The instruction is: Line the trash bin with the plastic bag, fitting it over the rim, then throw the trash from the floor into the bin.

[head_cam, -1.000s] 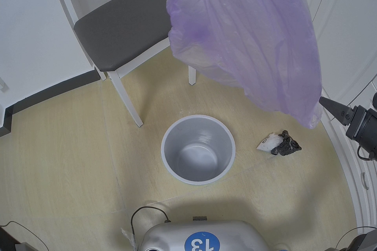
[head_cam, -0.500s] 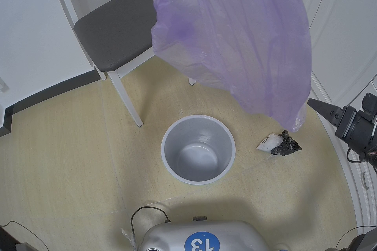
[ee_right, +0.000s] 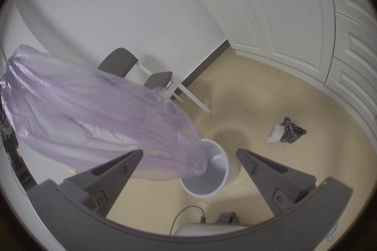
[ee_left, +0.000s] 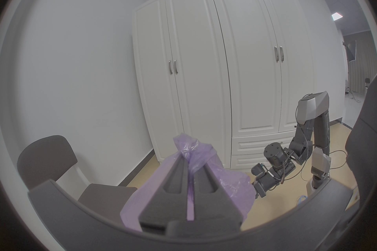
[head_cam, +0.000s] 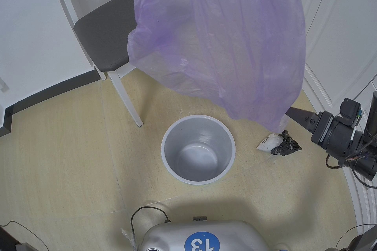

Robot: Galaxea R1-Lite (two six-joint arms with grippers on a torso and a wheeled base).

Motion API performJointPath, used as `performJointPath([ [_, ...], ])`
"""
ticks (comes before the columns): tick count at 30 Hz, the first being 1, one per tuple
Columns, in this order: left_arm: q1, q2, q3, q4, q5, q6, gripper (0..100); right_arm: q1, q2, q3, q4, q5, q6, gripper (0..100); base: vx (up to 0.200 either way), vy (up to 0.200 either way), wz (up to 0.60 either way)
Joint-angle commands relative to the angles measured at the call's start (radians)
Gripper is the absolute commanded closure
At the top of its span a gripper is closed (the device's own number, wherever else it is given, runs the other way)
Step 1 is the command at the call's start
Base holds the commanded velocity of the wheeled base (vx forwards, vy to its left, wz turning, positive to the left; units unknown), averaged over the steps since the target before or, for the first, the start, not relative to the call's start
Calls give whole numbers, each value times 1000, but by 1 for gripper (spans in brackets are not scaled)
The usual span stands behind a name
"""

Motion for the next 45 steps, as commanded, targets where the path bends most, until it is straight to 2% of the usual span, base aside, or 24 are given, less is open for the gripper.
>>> performJointPath([
  [1, -4, -6, 0, 1, 0, 0, 100, -38, -8, 0, -4, 32, -1, 0, 0, 0, 0],
  [4, -5, -6, 0, 1, 0, 0, 100, -66, -22, 2, 3, 60, -1, 0, 0, 0, 0],
  [15, -27, -9, 0, -1, 0, 0, 100, -63, 55, 17, -8, 86, 16, 0, 0, 0, 0],
  [21, -36, -6, 0, -19, 0, 0, 100, -61, 47, 37, -11, 166, 39, 0, 0, 0, 0],
  [26, -40, -1, 0, -34, -1, 0, 100, -46, 49, 37, -11, 166, 48, 0, 0, 0, 0],
  [32, -50, 8, 0, -37, 0, 0, 100, 43, 13, 37, -11, 152, 58, 0, 0, 0, 0],
  [45, -68, 9, 0, -50, 2, 0, 100, 23, 35, 37, -20, 153, 84, 0, 0, 0, 0],
])
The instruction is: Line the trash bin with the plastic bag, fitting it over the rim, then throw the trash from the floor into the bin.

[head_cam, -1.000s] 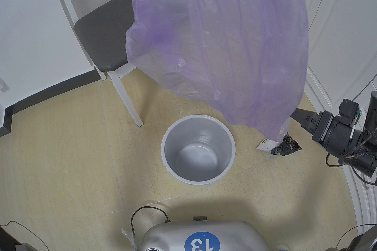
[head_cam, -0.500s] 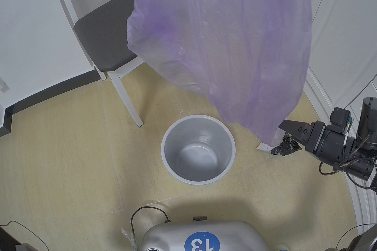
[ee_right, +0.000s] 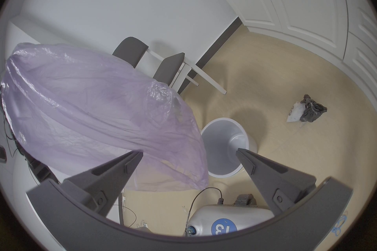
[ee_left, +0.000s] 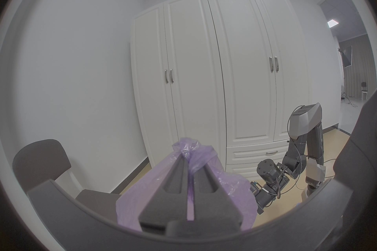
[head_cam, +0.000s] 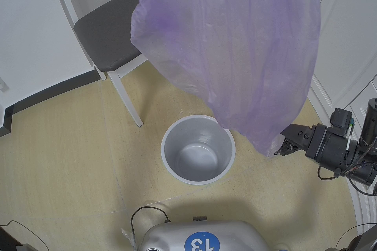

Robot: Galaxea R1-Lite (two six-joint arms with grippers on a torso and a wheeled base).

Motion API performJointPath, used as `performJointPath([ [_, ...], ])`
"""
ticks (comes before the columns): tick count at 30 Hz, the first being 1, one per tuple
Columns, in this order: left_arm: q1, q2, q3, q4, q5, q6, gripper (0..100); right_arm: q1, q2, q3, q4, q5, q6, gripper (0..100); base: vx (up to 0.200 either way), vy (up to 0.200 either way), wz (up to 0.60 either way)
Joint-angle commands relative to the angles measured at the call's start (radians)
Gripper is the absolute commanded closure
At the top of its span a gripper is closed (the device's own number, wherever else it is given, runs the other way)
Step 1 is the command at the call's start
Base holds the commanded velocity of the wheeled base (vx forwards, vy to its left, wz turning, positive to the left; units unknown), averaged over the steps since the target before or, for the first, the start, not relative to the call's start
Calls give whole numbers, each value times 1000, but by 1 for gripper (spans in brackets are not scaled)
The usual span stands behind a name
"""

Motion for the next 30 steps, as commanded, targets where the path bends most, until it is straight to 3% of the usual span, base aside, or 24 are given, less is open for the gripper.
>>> performJointPath([
  [1, -2, 2, 0, -1, 1, 0, 100, -15, 29, 0, -7, 0, 13, 0, 0, 0, 0],
  [30, -16, 1, 0, -14, -1, -1, 100, -30, 159, 49, -184, -1, 15, 0, 0, 0, 0],
])
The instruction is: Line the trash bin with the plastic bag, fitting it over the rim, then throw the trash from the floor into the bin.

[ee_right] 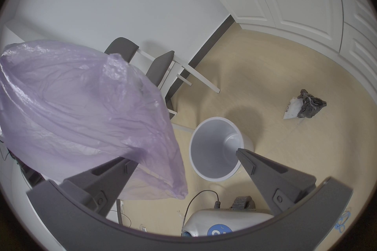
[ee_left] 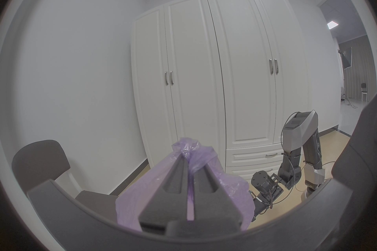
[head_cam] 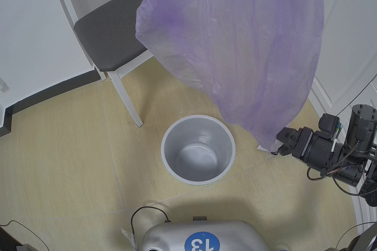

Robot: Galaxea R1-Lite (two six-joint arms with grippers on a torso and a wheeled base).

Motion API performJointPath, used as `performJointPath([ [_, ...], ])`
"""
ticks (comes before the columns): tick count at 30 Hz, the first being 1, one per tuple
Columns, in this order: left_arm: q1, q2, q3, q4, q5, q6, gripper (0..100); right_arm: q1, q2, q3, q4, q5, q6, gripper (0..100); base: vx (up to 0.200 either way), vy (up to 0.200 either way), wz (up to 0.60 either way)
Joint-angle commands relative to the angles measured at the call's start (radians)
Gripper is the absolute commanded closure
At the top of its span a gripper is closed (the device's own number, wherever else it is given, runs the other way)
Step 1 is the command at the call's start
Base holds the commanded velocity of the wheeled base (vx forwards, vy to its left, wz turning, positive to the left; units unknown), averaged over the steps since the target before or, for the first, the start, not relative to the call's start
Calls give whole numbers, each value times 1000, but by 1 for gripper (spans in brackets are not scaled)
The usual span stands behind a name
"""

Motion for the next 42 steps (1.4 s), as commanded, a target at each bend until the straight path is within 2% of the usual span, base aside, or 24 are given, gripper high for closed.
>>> performJointPath([
  [1, -4, 0, 0, 0, 1, -1, 100, 0, 28, 14, -33, -2, 0, 0, 0, 0, 0],
  [4, -4, 0, 0, 0, 1, -1, 100, 7, 57, 24, -96, -25, 2, 0, 0, 0, 0],
  [5, -4, 0, 0, 0, 1, -1, 100, 8, 65, 27, -110, -28, 3, 100, 0, 0, 0],
  [14, -4, 1, 0, 1, 2, -4, 100, 11, 87, 60, -254, -28, 32, 100, 0, 0, 0],
  [23, 9, -5, 3, 1, 25, -21, 100, 0, 16, 70, -236, -28, 22, 100, 0, 0, 0],
  [27, 115, 4, 41, 34, 212, -21, 100, 0, -30, 82, -148, -18, -69, 100, 0, 0, 0],
  [29, 172, -2, 77, 52, 251, -24, 100, -6, -44, 71, -85, -20, -104, 100, 0, 0, 0],
  [31, 275, -6, 120, 69, 251, -39, 100, -29, -71, 48, 11, -20, -129, 100, 0, 0, 0],
  [33, 336, -5, 153, 81, 251, -82, 100, -41, -105, 25, 91, -20, -144, 100, 0, 0, 0],
  [35, 358, -6, 175, 92, 251, -122, 100, -49, -124, 13, 128, -20, -155, 100, 0, 0, 0],
  [36, 376, -23, 238, 107, 249, -220, 100, -56, -145, 8, 172, -20, -184, 100, 0, 0, 0],
  [38, 381, -58, 345, 115, 243, -354, 100, -56, -170, 13, 215, -20, -232, 100, 0, 0, 0],
  [42, 431, -121, 567, 98, 157, -496, 100, -56, -219, 22, 323, -20, -334, 100, 0, 0, 0],
])
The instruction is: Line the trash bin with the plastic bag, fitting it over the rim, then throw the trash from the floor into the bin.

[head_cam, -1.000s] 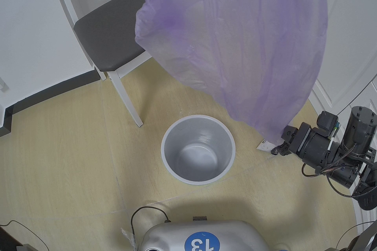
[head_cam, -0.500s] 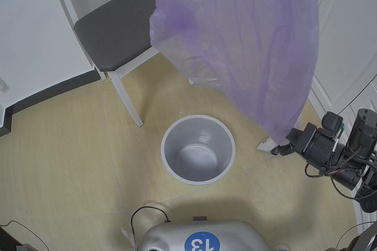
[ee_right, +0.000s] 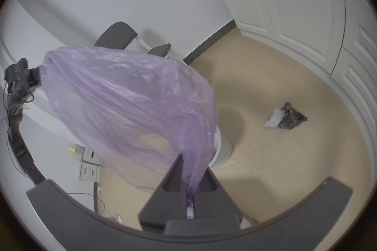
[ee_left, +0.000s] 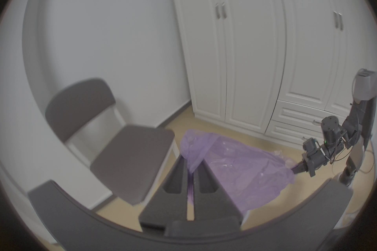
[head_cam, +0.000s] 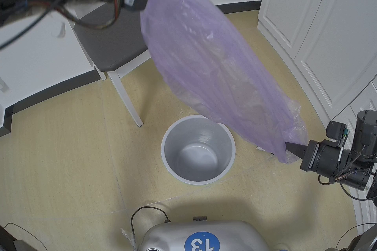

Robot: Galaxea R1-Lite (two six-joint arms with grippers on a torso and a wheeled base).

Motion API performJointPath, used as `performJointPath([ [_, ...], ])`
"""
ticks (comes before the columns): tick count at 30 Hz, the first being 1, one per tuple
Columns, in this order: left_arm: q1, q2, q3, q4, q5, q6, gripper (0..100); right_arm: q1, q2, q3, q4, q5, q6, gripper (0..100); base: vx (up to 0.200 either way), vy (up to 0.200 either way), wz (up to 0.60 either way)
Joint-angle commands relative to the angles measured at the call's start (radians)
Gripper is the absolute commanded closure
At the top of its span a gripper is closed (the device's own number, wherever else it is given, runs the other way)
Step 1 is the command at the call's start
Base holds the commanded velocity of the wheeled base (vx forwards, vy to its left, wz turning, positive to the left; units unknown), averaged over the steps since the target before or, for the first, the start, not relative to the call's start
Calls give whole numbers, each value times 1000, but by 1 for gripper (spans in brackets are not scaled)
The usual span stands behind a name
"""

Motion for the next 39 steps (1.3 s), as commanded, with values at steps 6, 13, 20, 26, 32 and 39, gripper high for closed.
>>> performJointPath([
  [6, 102, -217, 531, -43, -230, -222, 100, -14, -184, -13, 265, -2, -313, 100, 0, 0, 0],
  [13, 116, -204, 611, -92, -376, -196, 100, -62, -157, -73, 303, -5, -668, 100, 0, 0, 0],
  [20, 117, -99, 651, -287, -388, -180, 100, -63, -91, -191, 304, -13, -783, 100, 0, 0, 0],
  [26, 189, -141, 695, -293, -376, -173, 100, -128, -126, -124, 317, -12, -788, 100, 0, 0, 0],
  [32, 183, -181, 746, -281, -342, -170, 100, -148, -164, -81, 386, -68, -785, 100, 0, 0, 0],
  [39, 185, -230, 812, -276, -312, -170, 100, -148, -233, -69, 501, -120, -785, 100, 0, 0, 0],
])
